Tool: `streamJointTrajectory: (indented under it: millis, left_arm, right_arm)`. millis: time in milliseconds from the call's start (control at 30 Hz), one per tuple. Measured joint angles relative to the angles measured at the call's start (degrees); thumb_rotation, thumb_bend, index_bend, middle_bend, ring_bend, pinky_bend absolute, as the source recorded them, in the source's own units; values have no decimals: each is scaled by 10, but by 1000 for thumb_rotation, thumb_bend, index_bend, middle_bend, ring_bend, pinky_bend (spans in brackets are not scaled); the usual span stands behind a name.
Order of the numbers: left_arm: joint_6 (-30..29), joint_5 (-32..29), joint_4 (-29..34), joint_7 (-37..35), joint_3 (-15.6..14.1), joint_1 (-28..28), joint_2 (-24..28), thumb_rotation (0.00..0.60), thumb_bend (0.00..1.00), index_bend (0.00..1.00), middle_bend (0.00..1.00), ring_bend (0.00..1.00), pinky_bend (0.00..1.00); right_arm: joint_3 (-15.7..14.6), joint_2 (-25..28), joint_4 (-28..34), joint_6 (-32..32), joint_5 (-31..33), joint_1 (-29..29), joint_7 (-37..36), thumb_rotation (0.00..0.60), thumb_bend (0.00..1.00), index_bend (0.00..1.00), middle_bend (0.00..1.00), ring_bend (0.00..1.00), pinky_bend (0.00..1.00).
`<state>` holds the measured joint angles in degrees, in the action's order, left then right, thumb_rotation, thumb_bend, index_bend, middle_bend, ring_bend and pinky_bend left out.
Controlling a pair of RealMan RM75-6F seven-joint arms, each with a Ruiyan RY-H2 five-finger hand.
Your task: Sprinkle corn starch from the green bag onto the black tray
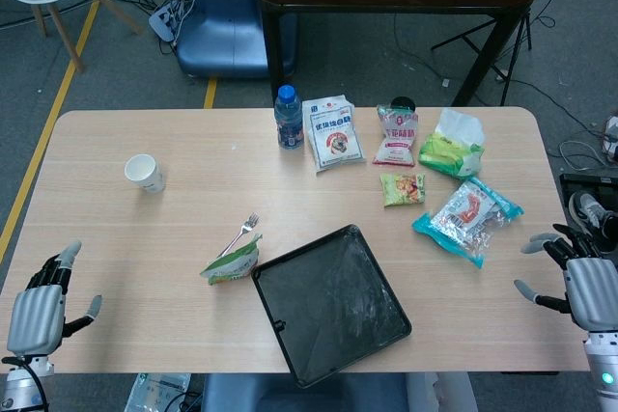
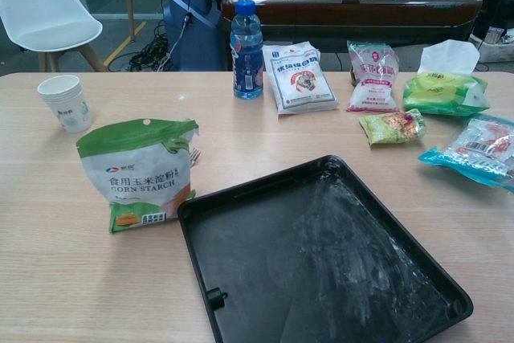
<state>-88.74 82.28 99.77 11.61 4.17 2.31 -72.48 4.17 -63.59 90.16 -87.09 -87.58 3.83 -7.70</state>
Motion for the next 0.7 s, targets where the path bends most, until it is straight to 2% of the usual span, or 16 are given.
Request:
streamJointTrajectory:
  millis: [433, 700]
  left_arm:
    - [13, 1, -10, -14, 1, 9, -5, 600, 294, 56, 124, 119, 212]
    - [60, 11, -37, -55, 5, 41, -6, 600, 258, 56, 124, 119, 212]
  right_arm:
    - [10, 10, 11, -1, 0, 8, 10, 600, 65, 421, 354, 170, 184]
    - [34, 39, 49, -23, 12, 7, 33, 600, 69, 421, 354, 171, 184]
